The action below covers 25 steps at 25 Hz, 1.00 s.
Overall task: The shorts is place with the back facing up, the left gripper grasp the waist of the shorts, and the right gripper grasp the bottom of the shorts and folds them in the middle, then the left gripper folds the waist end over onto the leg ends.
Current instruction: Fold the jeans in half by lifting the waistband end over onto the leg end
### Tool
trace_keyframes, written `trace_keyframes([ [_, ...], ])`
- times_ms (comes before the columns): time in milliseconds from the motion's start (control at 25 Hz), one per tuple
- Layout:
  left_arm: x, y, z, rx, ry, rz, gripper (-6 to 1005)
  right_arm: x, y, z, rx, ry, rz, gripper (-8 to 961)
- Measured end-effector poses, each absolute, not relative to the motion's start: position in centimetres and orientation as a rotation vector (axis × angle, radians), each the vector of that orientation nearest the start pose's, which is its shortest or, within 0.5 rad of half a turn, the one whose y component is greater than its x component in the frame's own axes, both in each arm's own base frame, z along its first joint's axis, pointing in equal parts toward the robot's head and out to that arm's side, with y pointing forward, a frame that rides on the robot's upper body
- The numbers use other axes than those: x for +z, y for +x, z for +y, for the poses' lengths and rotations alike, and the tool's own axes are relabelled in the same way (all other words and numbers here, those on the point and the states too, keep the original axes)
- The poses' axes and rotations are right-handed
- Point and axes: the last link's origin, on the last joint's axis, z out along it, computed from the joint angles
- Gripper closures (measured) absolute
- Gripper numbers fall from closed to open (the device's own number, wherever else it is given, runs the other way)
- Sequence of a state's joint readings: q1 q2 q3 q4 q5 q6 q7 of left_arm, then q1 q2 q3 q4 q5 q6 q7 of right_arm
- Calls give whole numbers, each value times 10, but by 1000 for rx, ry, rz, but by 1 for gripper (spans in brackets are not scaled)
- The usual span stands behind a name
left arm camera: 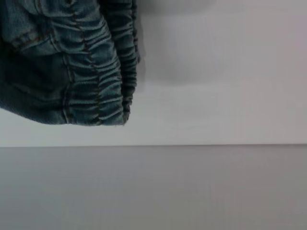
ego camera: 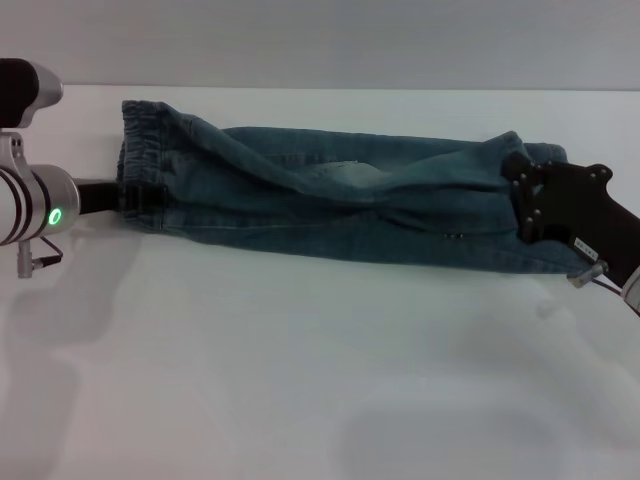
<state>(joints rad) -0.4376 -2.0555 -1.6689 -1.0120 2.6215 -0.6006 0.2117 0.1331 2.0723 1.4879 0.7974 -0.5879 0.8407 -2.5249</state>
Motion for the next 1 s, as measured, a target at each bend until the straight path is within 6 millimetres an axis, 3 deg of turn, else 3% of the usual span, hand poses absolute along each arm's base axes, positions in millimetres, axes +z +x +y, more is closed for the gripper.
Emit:
trace_keyframes([
  [1000, -1, -271, 397, 21, -1945, -1138, 274, -26, 276, 315, 719, -2057, 411, 955],
])
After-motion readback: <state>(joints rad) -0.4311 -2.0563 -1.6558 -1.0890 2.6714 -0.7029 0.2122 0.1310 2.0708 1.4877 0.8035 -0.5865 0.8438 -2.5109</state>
